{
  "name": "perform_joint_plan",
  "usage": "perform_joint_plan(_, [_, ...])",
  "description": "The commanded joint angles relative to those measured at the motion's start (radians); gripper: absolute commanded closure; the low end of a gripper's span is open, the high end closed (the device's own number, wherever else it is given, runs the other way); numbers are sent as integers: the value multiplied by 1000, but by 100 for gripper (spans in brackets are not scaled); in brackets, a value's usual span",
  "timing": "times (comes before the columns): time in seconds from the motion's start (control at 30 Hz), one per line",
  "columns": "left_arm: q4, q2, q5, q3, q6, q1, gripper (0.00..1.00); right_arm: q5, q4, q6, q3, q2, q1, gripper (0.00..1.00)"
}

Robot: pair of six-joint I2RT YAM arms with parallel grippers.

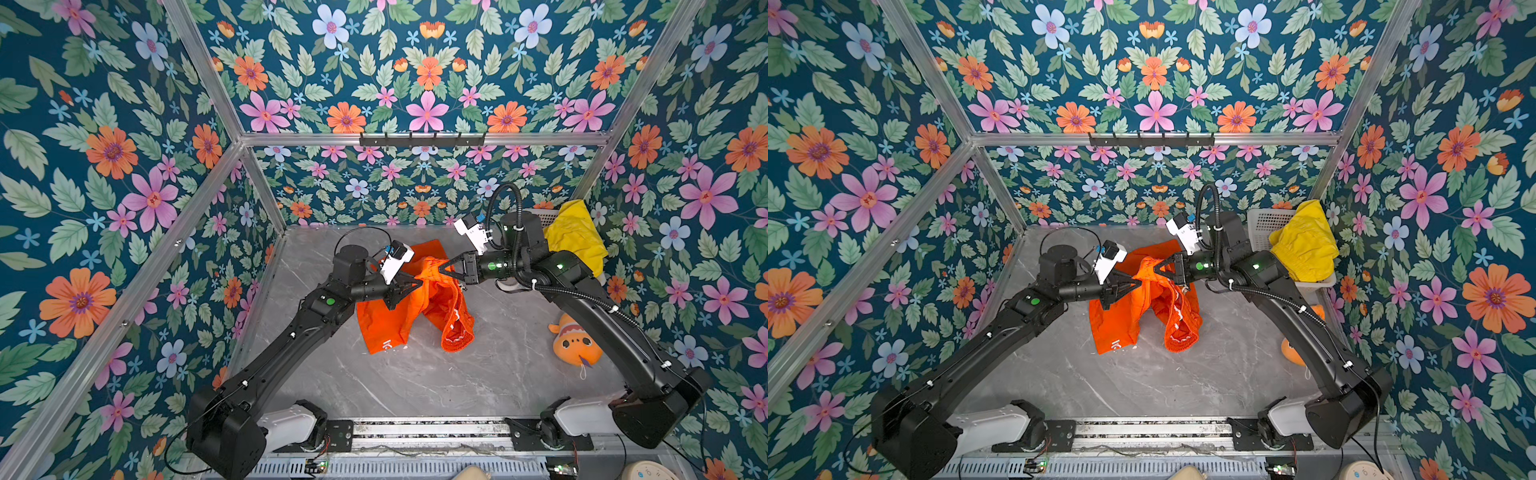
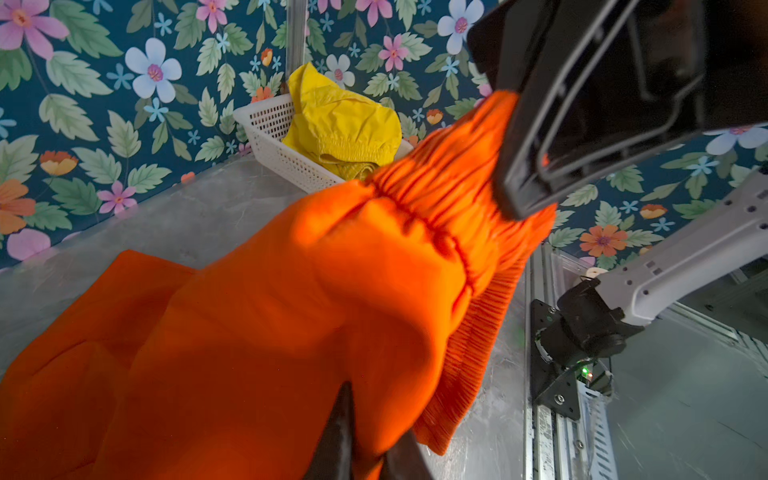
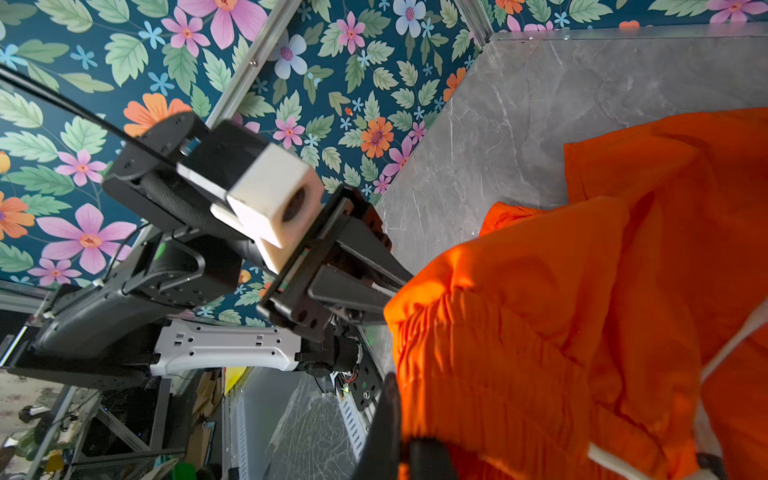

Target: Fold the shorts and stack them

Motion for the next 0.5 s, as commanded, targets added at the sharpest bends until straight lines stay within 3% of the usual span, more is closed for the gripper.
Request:
perform_joint_plan(0.0, [-79, 15, 91, 41, 56, 1, 98, 10, 6, -130, -27, -34, 0, 86])
perform_joint_plan(0.07, [-155, 28, 106, 76, 87, 1, 99, 32, -2, -224, -60, -68, 0, 64])
perform_joint_plan(0.13, [-206, 40, 123, 99, 105, 1, 100, 81, 24, -332, -142, -129, 0, 53])
perform_joint_plan(0.3, [-232, 50, 151, 119, 108, 1, 99, 63, 199, -512, -387, -261, 0, 48])
perform_joint_plan(0.47, [-245, 62, 169, 135, 108, 1, 99, 82, 421, -473, -547, -339, 1, 46])
